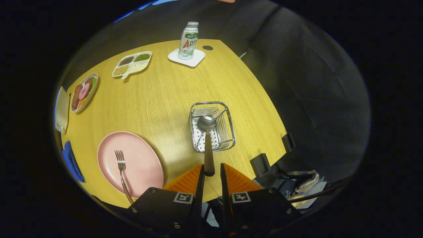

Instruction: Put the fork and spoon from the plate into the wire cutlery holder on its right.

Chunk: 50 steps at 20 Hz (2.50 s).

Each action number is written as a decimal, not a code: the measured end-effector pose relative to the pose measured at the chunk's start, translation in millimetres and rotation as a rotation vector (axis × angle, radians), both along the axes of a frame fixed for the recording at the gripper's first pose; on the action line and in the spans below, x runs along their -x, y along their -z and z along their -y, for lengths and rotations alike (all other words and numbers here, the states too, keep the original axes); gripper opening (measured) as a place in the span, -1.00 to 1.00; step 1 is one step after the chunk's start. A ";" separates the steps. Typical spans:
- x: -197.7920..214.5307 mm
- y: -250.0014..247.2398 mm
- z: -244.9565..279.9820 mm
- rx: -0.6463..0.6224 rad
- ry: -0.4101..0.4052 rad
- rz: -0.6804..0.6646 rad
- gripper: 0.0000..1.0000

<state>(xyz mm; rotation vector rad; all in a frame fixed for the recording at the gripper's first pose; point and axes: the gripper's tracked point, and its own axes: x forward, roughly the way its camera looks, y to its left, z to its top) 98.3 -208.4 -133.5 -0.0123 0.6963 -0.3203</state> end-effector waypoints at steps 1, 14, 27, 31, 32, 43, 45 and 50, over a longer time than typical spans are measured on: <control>1.8 -2.1 -0.6 0.005 0.001 0.003 -0.45; 30.7 -21.2 -64.8 0.117 -0.088 0.042 -0.45; 36.6 35.2 -180.8 0.148 -0.296 -0.029 -0.41; 27.9 52.9 -194.3 0.104 -0.308 -0.041 0.85; 24.3 58.5 -198.1 0.084 -0.318 -0.040 0.84; 8.1 105.5 -206.3 -0.004 -0.280 -0.125 0.84; 3.9 110.7 -206.5 -0.014 -0.269 -0.131 0.84; -4.9 125.6 -207.4 -0.059 -0.270 -0.149 0.78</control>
